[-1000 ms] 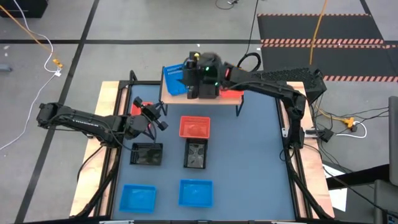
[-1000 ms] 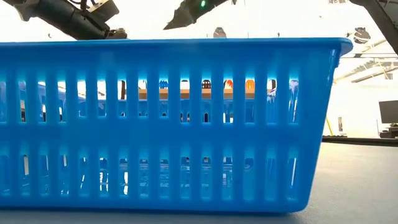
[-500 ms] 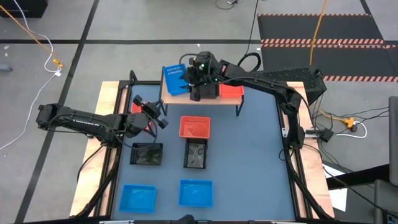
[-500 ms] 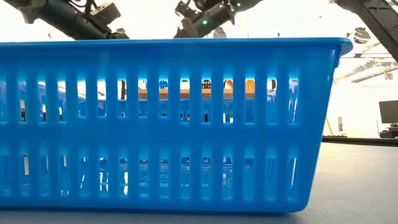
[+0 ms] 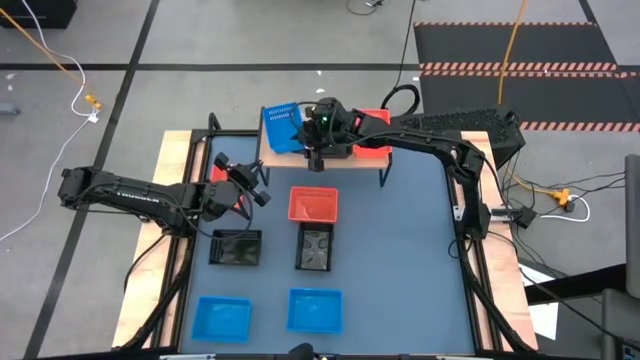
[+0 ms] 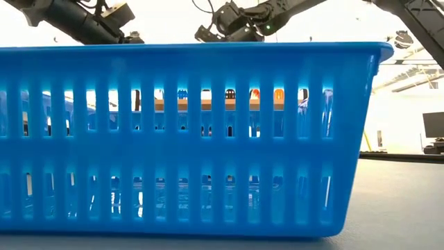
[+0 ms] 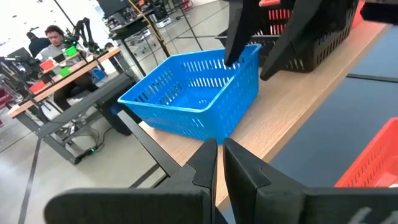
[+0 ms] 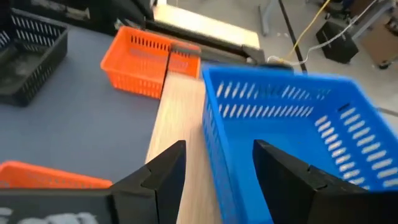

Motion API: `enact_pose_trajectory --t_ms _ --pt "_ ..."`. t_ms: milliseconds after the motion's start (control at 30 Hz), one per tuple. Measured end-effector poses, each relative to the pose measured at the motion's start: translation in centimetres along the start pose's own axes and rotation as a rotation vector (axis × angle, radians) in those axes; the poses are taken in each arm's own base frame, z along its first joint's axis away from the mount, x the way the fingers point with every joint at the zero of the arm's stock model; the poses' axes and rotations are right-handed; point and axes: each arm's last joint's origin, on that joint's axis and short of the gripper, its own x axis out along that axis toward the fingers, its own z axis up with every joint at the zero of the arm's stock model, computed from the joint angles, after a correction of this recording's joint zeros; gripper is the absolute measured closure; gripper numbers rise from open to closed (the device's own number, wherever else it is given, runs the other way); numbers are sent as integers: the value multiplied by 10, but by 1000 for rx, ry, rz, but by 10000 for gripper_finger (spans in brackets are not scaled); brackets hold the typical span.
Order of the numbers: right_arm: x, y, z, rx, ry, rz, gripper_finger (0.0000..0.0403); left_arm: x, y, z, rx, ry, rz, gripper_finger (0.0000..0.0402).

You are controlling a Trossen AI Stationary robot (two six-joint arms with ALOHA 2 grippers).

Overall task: Stack baskets on shelf by color
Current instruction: Put the right blue bin on the shelf, then stack the right orange bin on the orange bin on the shelf

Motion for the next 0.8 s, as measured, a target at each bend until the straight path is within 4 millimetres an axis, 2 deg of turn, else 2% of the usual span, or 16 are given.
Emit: enact_pose_trajectory --t_ms 167,333,567,800 --pt "1 1 -3 21 9 4 226 0 0 0 0 1 0 371" --pt "2 5 -1 62 8 13 257 0 0 -1 5 6 -1 371" --pt "6 19 10 256 -35 32 285 0 0 -1 3 6 -1 371" --pt "10 35 24 240 -100 47 289 0 0 -1 -6 6 -1 371"
